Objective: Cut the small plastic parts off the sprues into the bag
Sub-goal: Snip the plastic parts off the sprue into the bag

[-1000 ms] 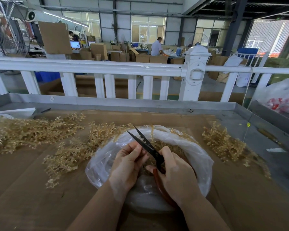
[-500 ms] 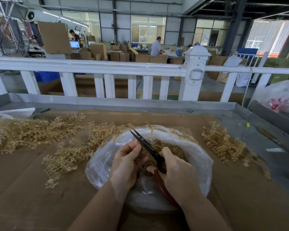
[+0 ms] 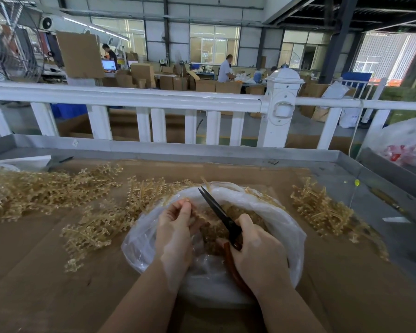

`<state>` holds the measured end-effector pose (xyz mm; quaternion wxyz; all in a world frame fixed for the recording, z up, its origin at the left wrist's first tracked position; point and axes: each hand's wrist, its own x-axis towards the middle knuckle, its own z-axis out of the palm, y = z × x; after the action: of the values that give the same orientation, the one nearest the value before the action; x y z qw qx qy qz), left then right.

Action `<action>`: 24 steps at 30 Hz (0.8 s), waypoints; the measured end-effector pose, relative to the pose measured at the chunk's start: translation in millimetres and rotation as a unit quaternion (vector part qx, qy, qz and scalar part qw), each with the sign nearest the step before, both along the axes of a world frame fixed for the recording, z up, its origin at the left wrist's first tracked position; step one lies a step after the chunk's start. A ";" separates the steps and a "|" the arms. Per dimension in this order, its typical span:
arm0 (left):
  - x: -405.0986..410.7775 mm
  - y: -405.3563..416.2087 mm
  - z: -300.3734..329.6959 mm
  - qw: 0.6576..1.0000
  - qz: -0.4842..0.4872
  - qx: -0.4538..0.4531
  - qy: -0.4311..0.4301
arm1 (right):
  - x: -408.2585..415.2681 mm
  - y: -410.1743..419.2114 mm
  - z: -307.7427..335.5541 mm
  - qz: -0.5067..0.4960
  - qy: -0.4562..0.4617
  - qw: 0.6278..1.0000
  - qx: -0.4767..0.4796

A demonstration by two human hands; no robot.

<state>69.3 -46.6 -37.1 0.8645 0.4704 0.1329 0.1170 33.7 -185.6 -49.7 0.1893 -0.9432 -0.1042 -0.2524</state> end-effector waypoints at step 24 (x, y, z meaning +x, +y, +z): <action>32.7 -35.7 109.6 0.973 0.019 0.160 -0.166 | 4.3 4.3 -4.8 -0.039 0.001 0.999 -0.001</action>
<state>102.0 -82.3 72.4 0.7855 0.5740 -0.0241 0.2302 38.0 -181.3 -54.5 0.1786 -0.9470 -0.0669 -0.2585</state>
